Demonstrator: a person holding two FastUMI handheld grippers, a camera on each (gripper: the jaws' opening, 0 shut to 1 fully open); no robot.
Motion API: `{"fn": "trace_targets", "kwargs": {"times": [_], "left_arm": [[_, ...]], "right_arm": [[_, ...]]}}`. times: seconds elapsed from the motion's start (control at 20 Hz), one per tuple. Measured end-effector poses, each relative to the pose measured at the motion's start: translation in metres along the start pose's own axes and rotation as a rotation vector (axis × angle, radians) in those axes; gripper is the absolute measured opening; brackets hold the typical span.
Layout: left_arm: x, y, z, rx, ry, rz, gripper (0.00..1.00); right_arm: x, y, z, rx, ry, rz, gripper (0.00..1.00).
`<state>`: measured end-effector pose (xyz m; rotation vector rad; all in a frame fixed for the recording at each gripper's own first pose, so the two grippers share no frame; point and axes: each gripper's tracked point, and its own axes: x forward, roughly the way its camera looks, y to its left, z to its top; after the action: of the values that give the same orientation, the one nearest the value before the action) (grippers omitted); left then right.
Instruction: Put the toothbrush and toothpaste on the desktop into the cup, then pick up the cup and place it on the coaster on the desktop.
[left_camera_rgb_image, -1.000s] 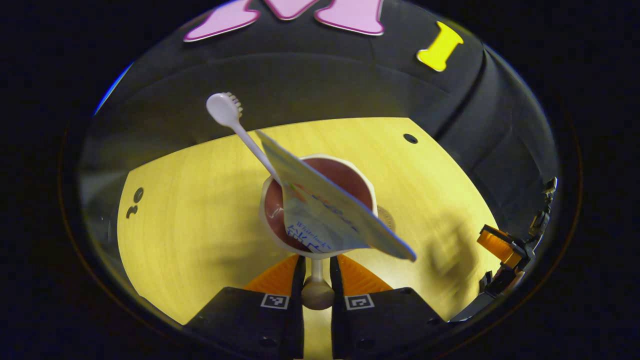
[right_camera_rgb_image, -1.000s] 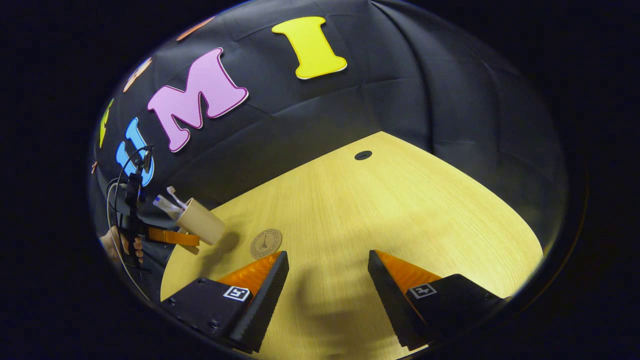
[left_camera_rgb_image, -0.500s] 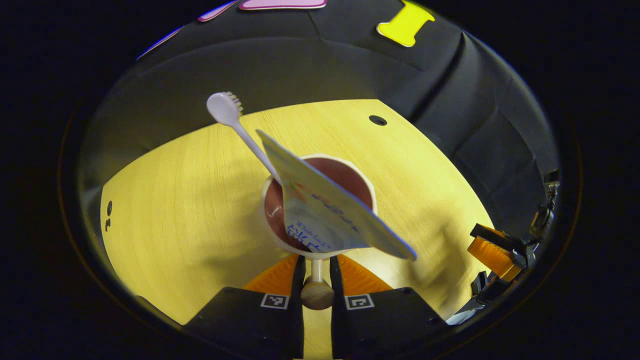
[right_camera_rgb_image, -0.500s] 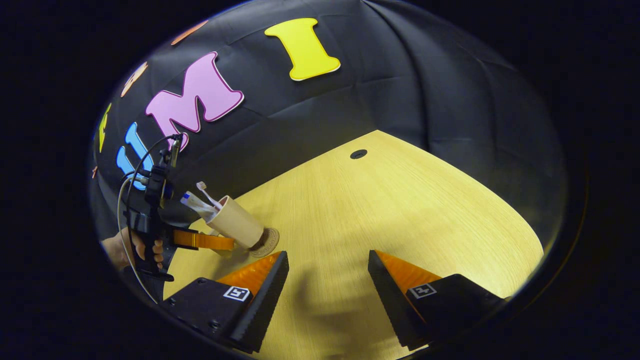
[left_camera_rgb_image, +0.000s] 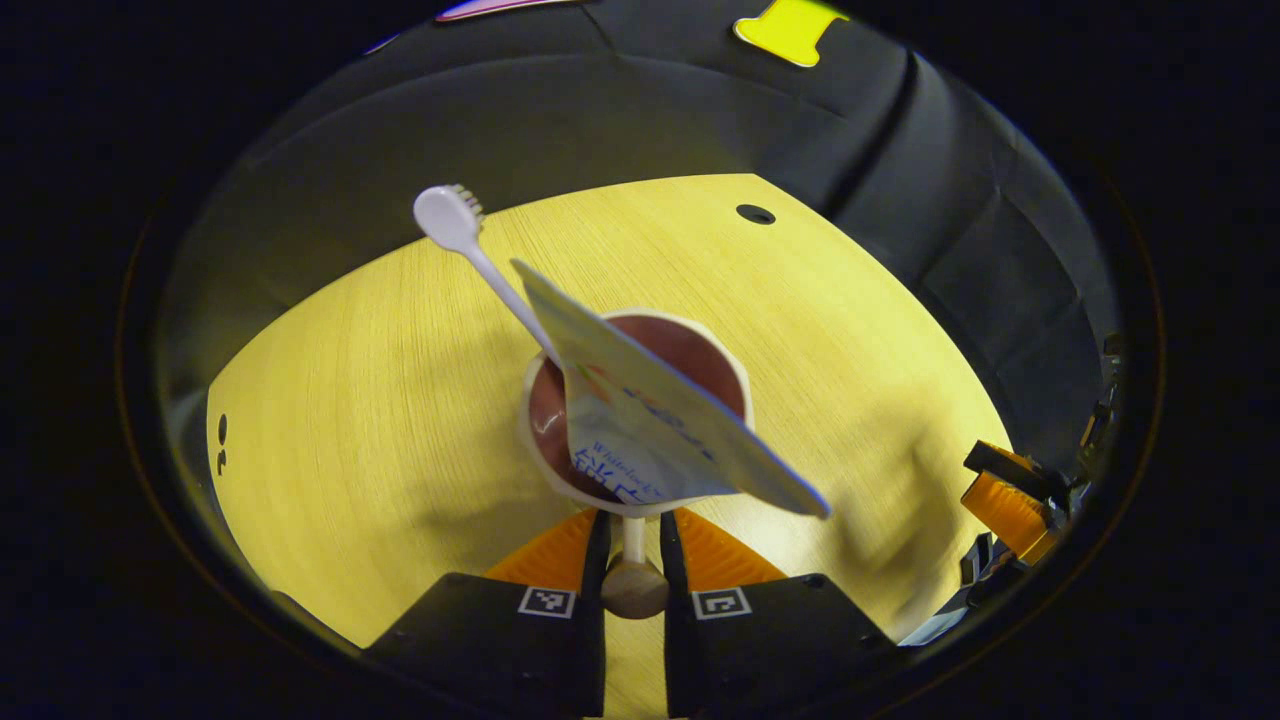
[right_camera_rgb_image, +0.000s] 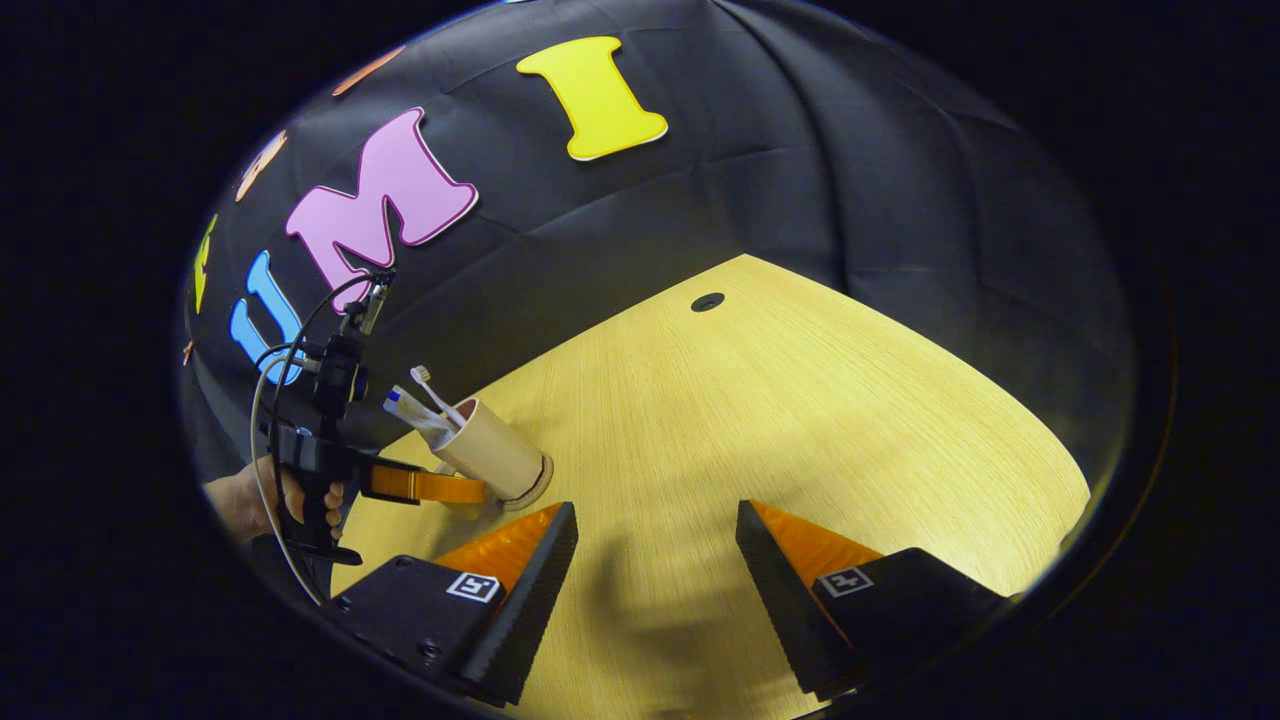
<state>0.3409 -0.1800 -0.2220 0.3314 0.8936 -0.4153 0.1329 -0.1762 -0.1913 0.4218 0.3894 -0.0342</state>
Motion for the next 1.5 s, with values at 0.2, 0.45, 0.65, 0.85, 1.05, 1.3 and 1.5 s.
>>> {"fn": "trace_targets", "kwargs": {"times": [0.2,0.45,0.65,0.85,1.05,1.3,1.5], "left_arm": [[-0.016,0.004,0.007,0.004,-0.046,0.015,0.35],[-0.072,0.01,0.001,-0.073,-0.17,-0.002,0.91],[-0.142,0.022,-0.015,-0.226,-0.355,-0.01,0.98],[-0.205,0.045,-0.036,-0.289,-0.518,0.037,0.98],[-0.262,0.055,-0.053,-0.288,-0.649,0.075,0.97],[-0.339,0.052,-0.092,-0.348,-0.774,0.111,0.98],[-0.371,0.041,-0.129,-0.361,-0.87,0.172,0.98]], "right_arm": [[-0.003,0.001,0.002,-0.002,-0.01,-0.001,0.98],[-0.018,0.01,0.011,-0.025,-0.025,-0.003,0.98],[-0.041,0.026,0.028,-0.098,-0.063,-0.014,0.98],[-0.063,0.061,0.042,-0.135,-0.091,0.016,0.98],[-0.085,0.101,0.032,-0.156,-0.066,0.071,0.98],[-0.127,0.148,0.011,-0.217,-0.071,0.115,0.98],[-0.166,0.168,-0.012,-0.23,-0.103,0.095,0.98]]}}
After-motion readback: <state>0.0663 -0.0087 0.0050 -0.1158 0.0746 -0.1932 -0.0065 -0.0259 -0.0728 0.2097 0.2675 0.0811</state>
